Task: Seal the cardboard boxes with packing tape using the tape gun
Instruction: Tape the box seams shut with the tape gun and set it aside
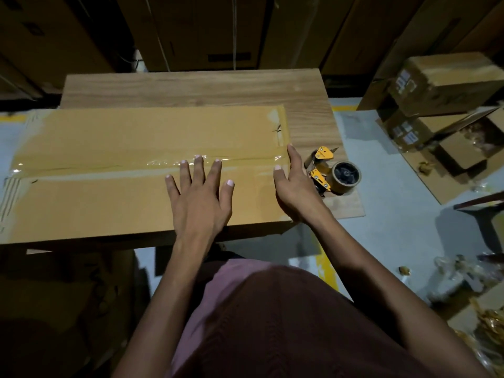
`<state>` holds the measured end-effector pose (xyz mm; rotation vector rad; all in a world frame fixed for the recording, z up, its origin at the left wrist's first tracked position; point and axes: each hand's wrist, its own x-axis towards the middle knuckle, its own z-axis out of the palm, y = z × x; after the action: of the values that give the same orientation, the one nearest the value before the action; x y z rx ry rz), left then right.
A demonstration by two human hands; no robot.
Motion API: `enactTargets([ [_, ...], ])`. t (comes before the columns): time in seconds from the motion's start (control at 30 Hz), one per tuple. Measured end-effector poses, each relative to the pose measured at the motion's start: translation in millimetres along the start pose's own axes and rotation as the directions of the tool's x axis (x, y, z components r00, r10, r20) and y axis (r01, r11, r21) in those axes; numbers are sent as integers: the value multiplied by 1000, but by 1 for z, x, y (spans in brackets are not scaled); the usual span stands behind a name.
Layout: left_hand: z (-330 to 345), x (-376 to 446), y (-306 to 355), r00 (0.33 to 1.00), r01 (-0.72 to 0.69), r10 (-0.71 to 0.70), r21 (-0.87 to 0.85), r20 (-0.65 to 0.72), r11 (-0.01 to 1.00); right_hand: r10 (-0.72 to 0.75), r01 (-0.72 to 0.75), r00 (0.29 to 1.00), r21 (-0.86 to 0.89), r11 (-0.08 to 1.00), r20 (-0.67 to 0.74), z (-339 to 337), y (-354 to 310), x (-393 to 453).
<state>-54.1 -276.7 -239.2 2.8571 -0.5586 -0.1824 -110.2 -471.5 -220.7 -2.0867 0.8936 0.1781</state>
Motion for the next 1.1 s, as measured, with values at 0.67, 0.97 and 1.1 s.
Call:
enactTargets([
  [0.67, -54, 130, -132, 958, -278, 286, -185, 13, 942, -399, 231, 858, -452, 862, -323, 44, -96, 41],
  [0.97, -64, 187, -201, 987, -161, 160, 11, 1, 987, -673, 576, 729, -644, 505, 124, 123, -67, 8],
  [1.1, -67, 198, -182, 985, -162, 165, 67, -45, 985, -647, 495, 760, -694, 522, 56, 107, -57, 33],
])
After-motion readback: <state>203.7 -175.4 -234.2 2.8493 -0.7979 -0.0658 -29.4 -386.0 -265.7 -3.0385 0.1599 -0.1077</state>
